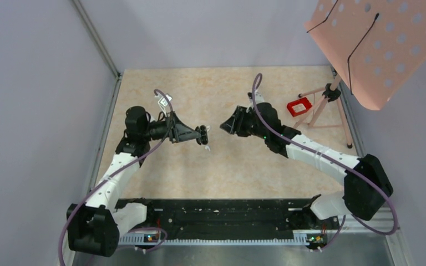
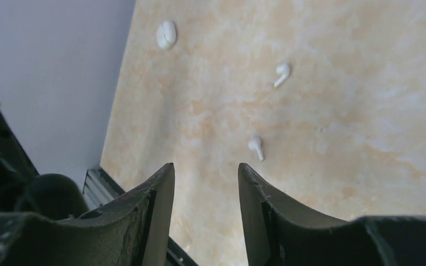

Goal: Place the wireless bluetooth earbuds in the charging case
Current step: Place the charging case with the earbuds at the center of the board.

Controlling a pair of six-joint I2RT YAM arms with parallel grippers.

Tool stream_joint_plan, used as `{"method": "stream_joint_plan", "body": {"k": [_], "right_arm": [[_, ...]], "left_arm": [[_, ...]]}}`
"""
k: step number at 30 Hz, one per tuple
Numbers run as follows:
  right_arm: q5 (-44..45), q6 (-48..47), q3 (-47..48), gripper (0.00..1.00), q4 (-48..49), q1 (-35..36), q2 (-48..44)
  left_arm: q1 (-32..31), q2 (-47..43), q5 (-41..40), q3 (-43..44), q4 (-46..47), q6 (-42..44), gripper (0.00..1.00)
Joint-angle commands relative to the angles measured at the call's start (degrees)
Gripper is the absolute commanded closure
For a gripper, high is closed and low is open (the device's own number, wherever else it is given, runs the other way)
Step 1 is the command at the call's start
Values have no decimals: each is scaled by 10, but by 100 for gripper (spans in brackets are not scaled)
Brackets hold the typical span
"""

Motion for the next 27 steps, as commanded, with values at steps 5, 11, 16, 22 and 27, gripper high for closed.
{"method": "stream_joint_plan", "body": {"k": [5, 11, 16, 22, 27], "right_arm": [[-164, 85, -34, 53, 136, 2, 52], [-192, 116, -57, 51, 193, -8, 52], [-157, 111, -79, 51, 142, -34, 28], [-104, 95, -127, 50, 68, -95, -32], [-92, 68, -150, 50, 20, -135, -86]], "left_arm": [[-3, 14, 44, 19, 81, -45, 100], [-3, 13, 39, 14, 74, -40, 100], [-2, 40, 18, 9, 17, 15, 100], [5, 172, -30, -19, 182, -72, 100], [24, 323, -35, 64, 254, -94, 100]]}}
